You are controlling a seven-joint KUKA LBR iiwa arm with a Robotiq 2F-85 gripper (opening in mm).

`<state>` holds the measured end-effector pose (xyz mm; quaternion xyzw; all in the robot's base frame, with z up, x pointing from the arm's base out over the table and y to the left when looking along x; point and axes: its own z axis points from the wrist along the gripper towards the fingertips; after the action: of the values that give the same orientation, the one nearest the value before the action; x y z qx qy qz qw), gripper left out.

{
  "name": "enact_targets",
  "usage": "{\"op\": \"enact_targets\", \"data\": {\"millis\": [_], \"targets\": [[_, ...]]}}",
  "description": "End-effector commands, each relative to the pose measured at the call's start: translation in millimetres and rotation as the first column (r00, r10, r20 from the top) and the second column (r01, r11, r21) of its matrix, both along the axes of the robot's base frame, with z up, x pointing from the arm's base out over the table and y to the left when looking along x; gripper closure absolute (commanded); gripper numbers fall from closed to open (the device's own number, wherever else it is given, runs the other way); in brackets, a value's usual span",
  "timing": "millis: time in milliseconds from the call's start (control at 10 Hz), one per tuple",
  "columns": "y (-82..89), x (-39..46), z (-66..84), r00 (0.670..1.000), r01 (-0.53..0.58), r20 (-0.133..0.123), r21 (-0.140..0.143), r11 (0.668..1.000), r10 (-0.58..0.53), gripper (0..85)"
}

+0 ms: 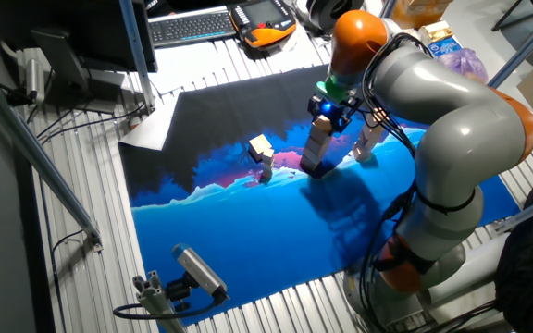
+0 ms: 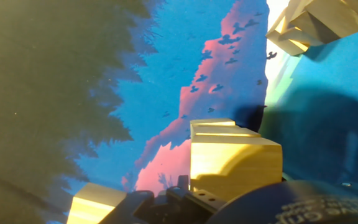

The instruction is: Stack the blocks in a vertical line of five

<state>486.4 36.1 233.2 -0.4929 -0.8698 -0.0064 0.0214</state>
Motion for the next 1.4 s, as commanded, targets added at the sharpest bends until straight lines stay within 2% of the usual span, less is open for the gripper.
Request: {"op": "enact_targets", "data": {"millis": [0, 300, 900, 1300], "targets": [[1.0, -1.0, -0.4, 1.0, 0.0, 0.004, -0.002, 1.0, 0.0, 85.0], [1.9, -2.6, -3.1, 1.0, 0.001, 0.02, -0.009, 1.0, -0.001, 85.0], [2.5, -2.7, -7.8, 0.998, 0.031, 0.056, -0.004, 1.0, -0.031, 85.0], [0.2, -1.9, -8.2, 0.998, 0.025, 0.051, -0.013, 1.0, -0.024, 85.0]]}}
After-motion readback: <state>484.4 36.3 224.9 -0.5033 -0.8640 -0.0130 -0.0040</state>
